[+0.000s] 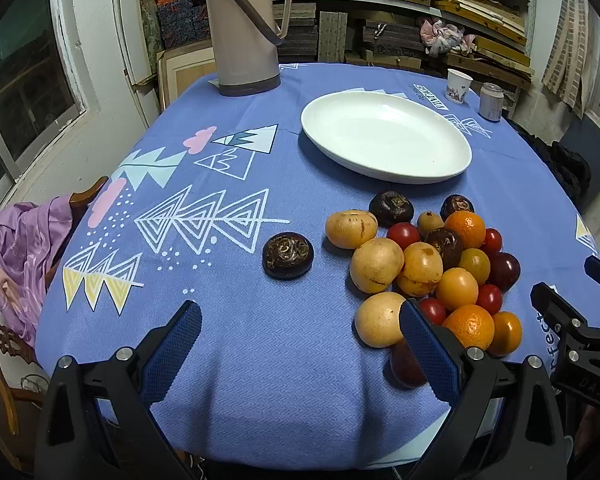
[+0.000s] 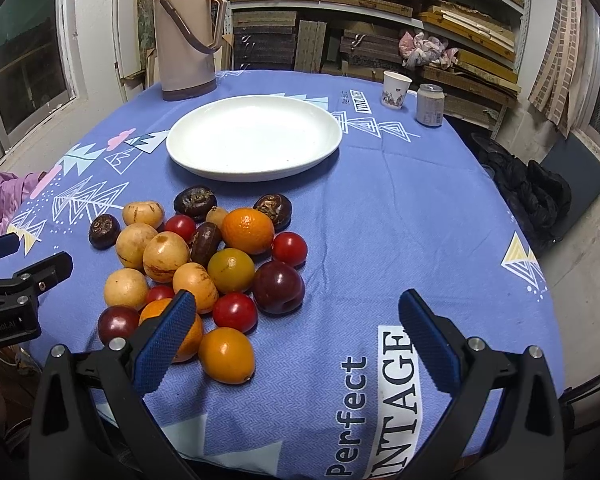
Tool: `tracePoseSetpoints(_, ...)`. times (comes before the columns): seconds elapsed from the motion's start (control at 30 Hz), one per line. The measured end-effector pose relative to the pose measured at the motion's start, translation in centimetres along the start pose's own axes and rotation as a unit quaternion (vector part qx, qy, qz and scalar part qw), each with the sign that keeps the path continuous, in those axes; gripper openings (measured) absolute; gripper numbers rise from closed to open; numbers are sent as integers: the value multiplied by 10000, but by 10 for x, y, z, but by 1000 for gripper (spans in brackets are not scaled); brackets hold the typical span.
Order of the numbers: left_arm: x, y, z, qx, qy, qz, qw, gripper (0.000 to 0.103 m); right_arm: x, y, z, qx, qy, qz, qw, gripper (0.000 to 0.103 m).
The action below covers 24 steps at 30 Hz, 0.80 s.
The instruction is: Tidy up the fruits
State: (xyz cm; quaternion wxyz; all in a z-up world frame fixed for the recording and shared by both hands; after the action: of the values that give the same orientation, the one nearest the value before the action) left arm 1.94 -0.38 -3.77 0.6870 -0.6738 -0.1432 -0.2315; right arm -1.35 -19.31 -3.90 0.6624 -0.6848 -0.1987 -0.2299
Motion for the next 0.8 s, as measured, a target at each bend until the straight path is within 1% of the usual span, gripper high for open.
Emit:
tracePoseSetpoints(0.47,2,0,0,11,5,-28,10000,100,0,3,-1,23,0,15,10000,99)
tracePoseSetpoints(0.63,1,-1,-5,23,140,-37,9999,100,1,4,-1,22,-28,-11,10000,99)
tracePoseSetpoints(0.8,2,2,-4,29,122,3,9999,100,1,4,-2,18,-22,-13,10000,99)
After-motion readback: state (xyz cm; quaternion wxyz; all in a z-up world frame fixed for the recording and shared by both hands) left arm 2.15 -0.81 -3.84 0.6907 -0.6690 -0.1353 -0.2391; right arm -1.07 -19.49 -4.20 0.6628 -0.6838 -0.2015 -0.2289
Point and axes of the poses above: each gripper's, at about its wrist camera, not at the fingertips, and y roughly the way its jaws point, z to its left, x to its top, the point moved 4 cm from there along y, roughly the way its jaws point, and after that the axes turned 8 degrees about z, right-handed, at the moved point
